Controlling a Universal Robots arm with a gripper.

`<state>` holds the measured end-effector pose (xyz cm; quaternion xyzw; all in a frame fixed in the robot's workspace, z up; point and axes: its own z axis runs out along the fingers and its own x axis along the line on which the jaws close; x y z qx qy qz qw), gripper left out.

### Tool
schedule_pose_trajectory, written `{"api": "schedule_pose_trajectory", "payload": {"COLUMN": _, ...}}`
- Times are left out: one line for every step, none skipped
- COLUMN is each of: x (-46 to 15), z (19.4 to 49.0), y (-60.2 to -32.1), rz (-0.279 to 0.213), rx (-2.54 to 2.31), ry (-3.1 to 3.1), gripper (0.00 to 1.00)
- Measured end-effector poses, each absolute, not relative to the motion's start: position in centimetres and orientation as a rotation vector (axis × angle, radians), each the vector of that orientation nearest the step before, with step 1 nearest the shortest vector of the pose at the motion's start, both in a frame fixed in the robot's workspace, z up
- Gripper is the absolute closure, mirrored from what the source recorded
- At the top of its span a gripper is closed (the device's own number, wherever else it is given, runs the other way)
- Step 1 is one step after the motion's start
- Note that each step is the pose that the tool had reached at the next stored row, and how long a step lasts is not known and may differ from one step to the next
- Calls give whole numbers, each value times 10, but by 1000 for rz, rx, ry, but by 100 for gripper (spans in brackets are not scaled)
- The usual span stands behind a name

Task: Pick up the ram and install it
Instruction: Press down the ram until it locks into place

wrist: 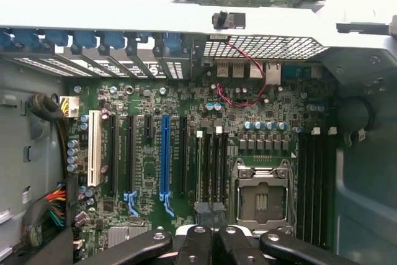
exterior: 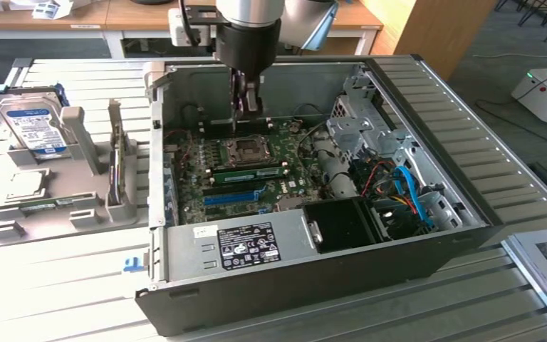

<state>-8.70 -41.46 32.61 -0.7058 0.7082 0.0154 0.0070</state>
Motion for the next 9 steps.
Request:
{"api": "schedule_pose_trajectory", "payload": {"x": -87, "z": 327, "y": -415, "rz": 48, "rx": -2208, "ry": 2215, "gripper": 90}}
{"api": "schedule_pose_trajectory", "payload": {"x": -87, "z": 328, "y": -415, "rz": 48, "rx": -2208, "ry": 2215, "gripper": 90}}
{"api": "schedule_pose_trajectory", "payload": {"x": -87, "z": 329, "y": -415, "rz": 48, "rx": -2208, "ry": 2215, "gripper": 90}}
{"api": "schedule_pose_trajectory", "payload": {"x": -87, "z": 329, "y": -415, "rz": 48, "rx": -2208, "ry": 2215, "gripper": 90}}
{"api": "schedule_pose_trajectory", "payload": {"x": -87, "z": 330, "y": -415, "rz": 48, "rx": -2208, "ry": 2215, "gripper": 90}}
{"api": "schedule_pose_trajectory", "payload": {"x": -87, "z": 330, "y": -415, "rz": 48, "rx": -2208, "ry": 2215, "gripper": 90}}
{"api": "schedule_pose_trajectory", "payload": {"x": -87, "z": 330, "y": -415, "rz": 48, "rx": -2208, "ry": 2215, "gripper": 90}}
{"api": "schedule_pose_trajectory", "payload": {"x": -87, "z": 330, "y": -415, "rz": 48, "rx": -2208, "ry": 2215, "gripper": 90}}
{"api": "schedule_pose_trajectory", "payload": {"x": -87, "z": 330, "y": -415, "rz": 48, "rx": -2208, "ry": 2215, "gripper": 90}}
